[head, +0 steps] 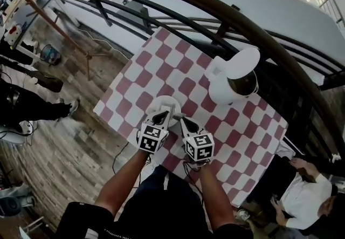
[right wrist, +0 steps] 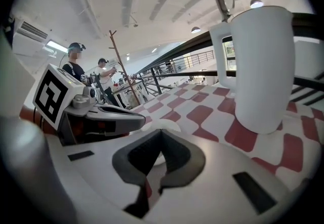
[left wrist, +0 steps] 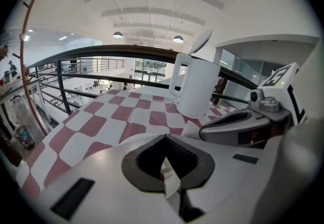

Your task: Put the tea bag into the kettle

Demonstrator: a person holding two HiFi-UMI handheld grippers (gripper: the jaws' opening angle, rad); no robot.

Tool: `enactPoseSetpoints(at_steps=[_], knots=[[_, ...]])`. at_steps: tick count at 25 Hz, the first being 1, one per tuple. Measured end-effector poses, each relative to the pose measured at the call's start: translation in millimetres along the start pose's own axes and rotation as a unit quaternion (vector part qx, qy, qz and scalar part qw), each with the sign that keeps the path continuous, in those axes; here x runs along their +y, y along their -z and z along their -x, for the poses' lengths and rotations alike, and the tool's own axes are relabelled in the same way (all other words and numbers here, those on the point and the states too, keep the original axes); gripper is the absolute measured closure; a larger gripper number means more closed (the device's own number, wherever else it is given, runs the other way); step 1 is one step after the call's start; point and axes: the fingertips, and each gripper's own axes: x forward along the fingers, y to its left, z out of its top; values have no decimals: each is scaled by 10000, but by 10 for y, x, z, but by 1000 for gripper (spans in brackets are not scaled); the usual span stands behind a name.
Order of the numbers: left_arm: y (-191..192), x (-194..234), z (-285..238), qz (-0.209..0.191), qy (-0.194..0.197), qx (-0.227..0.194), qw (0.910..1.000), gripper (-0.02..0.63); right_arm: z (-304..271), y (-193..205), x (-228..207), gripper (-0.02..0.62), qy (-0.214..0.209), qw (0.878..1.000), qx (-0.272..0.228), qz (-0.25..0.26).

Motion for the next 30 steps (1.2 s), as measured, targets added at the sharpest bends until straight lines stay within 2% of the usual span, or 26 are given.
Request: enactPoseSetpoints(at_steps=[9, 19, 25, 30], knots=[[-368, -498, -305, -471, 488, -34, 9977, 607, 439, -149, -475, 580, 548, 9974, -398, -248], [-949, -1055, -420, -945, 947, -318, 9905, 607, 994, -419, -870, 580, 1131, 9888, -886, -404], [-1368, -1314, -348, -1222, 1080, -617, 9847, 607, 1349, -719, -1005, 580, 1403, 9810, -1299, -329], [-1744, -1326, -275, -1413, 1041, -925, 9801, 607, 1563, -1079, -1081, 580, 1538, 9728, -1720, -218]])
